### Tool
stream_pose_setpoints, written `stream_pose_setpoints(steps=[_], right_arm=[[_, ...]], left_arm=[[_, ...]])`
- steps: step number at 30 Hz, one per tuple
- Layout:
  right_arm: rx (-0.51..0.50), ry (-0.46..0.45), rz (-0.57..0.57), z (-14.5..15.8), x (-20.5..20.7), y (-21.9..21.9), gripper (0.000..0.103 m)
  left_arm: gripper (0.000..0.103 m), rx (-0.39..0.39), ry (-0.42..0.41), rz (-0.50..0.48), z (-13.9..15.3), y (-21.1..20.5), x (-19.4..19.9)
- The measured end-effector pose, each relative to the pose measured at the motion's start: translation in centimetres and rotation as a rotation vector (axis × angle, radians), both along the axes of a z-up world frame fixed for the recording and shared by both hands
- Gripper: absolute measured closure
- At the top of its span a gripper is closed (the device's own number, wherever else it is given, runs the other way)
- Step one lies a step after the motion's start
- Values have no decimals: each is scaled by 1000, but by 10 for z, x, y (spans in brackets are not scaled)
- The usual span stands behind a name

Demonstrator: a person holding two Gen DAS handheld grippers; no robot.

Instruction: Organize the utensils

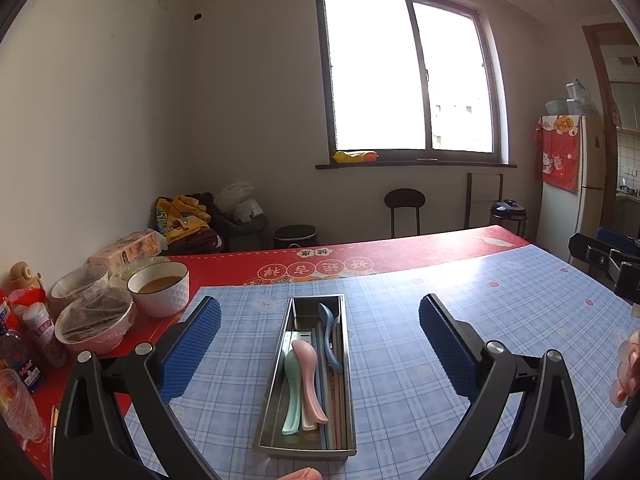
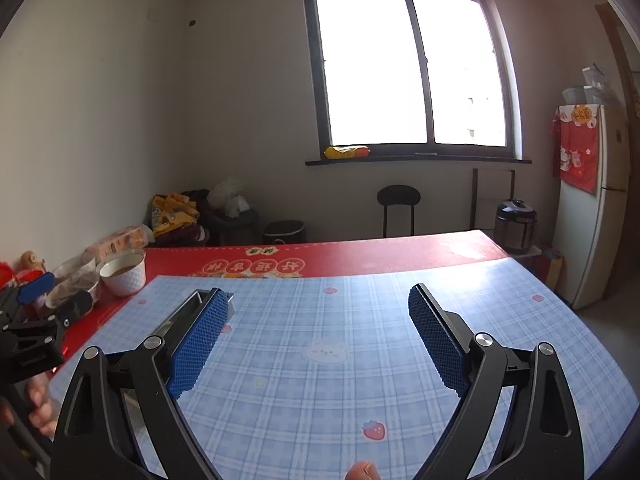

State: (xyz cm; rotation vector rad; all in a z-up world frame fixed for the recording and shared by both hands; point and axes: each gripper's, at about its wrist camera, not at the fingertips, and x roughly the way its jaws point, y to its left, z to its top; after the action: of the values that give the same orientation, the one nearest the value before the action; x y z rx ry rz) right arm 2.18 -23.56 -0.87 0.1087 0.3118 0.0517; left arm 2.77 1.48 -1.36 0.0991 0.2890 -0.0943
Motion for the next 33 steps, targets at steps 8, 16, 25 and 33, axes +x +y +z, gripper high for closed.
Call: stream_pose_setpoints(steps=[8, 16, 25, 33], right_arm=[[3, 4, -13, -1, 0, 1, 14], [10, -15, -18, -3, -4, 1, 14], [-8, -6, -17, -6, -4, 6, 14], [-20, -17, -10, -9, -5, 9, 14]], left_arm=[[6, -6, 1, -5, 0, 1, -3], [6, -11, -4, -12, 1, 0, -6], [6, -13, -7, -15, 3, -2, -7], [6, -20, -9, -13, 5, -2, -6]])
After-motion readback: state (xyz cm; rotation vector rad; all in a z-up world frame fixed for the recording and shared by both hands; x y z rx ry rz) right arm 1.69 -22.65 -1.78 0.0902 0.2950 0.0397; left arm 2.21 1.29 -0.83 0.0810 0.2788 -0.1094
